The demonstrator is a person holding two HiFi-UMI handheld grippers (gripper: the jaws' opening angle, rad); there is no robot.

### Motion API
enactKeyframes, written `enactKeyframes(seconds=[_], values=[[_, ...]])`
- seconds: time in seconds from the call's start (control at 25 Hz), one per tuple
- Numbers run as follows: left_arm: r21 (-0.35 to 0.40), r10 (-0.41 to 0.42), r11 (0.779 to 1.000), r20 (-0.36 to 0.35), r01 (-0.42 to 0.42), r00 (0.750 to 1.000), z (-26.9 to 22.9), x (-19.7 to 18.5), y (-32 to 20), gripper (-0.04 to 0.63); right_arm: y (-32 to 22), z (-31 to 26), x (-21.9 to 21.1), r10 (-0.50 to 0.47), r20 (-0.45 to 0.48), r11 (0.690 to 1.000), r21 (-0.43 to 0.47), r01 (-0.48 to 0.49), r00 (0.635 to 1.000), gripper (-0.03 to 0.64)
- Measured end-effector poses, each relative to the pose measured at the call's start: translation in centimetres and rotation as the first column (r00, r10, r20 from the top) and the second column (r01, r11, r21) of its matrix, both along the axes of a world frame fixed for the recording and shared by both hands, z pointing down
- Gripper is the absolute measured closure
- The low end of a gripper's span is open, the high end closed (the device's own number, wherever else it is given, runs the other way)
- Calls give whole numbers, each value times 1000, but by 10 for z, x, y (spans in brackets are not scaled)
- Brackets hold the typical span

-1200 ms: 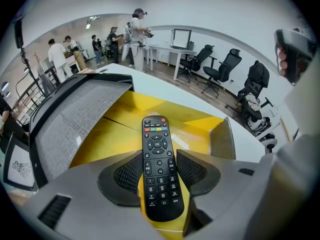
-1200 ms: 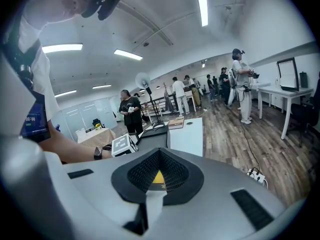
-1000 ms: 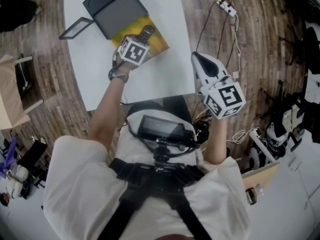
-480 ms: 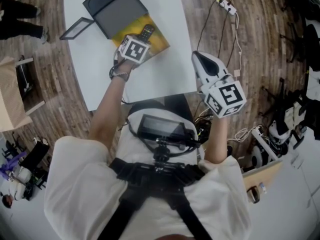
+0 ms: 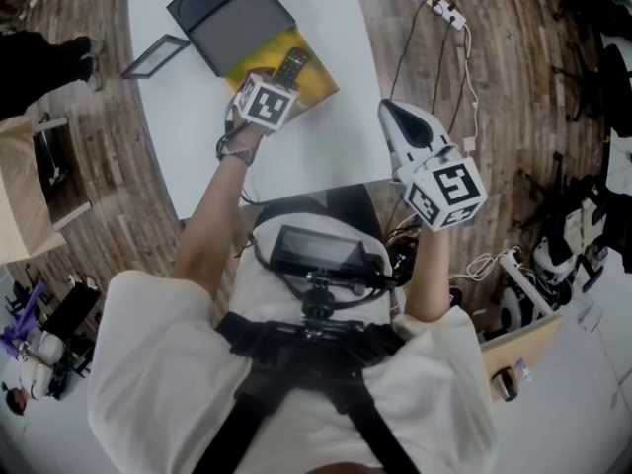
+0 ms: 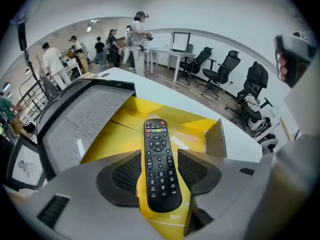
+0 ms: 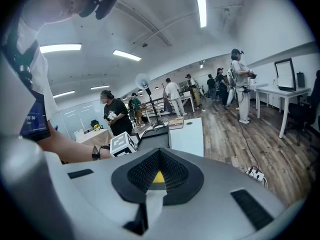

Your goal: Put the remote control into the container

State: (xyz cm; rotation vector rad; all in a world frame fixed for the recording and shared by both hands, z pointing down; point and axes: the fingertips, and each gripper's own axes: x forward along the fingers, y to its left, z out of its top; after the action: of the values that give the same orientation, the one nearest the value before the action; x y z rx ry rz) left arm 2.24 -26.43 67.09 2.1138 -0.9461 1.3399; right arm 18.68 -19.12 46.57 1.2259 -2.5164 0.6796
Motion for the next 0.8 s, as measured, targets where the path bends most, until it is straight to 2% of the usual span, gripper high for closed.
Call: enactKeyframes(seconds=[0.08,0.24,0.44,0.52,0.68,0.8], values=[[-2,-10,1000,0,10,1000,-4,-4,3,354,1,-1,-3,0,-5,1000,6,0,1000,618],[86,8,996,-84,-1,996,-28,2,-8,356,6,-8,-10,4,6,1000,14,-4,1000,618],[125,2,992,-114,12,994,-52,-12,-4,356,12,-24,-22,7,49,1000,27,-8,999,618],[132,-8,991,-130,26,991,-61,-20,-1,372,15,-29,-28,6,56,999,34,-8,998,618],[99,-52,993,-168,70,984,-64,-41,13,391,18,-37,-41,14,81,999,38,-17,997,618],[142,-27,988,-195,56,980,-82,-47,15,420,20,-43,-49,21,90,999,45,-25,996,618]])
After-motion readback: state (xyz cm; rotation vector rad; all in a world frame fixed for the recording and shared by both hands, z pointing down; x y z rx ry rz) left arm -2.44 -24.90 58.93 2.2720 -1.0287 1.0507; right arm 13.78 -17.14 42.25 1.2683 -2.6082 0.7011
